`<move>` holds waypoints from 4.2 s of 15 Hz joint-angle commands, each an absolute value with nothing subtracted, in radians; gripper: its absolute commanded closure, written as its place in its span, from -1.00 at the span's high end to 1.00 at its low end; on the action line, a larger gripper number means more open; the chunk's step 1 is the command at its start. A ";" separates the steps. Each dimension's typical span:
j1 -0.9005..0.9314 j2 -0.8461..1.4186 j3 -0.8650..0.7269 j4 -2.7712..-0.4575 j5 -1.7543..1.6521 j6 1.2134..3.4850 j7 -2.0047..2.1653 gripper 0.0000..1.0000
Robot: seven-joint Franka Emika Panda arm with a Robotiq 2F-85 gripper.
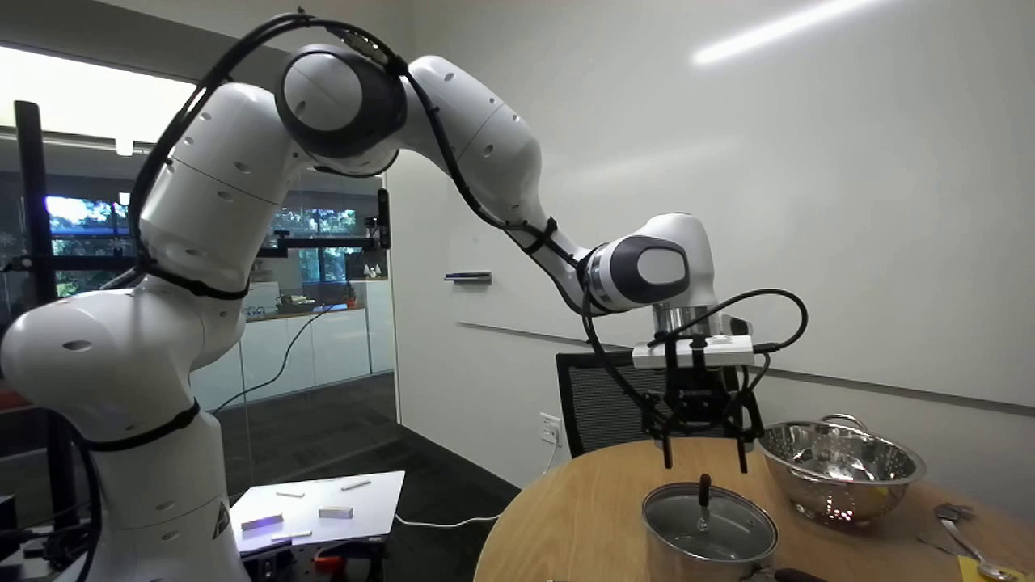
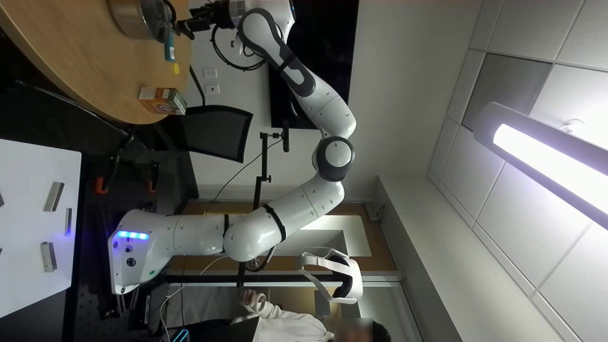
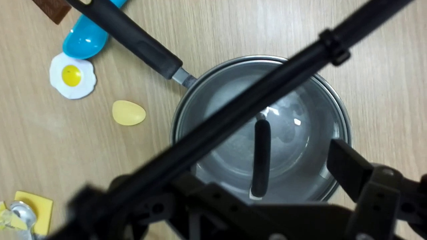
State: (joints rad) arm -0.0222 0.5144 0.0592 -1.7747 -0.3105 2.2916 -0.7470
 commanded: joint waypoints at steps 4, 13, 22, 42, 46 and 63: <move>0.008 0.504 0.076 -1.798 -0.320 2.309 -0.747 1.00; 0.016 0.551 0.062 -1.773 -0.323 2.301 -0.714 1.00; 0.017 0.566 0.059 -1.765 -0.325 2.296 -0.717 -0.13; 0.019 0.555 0.061 -1.661 -0.288 2.235 -0.598 -0.93; 0.022 0.545 0.069 -1.619 -0.290 2.205 -0.586 -0.93; 0.090 0.352 0.195 -1.842 -0.289 2.045 -0.869 -0.93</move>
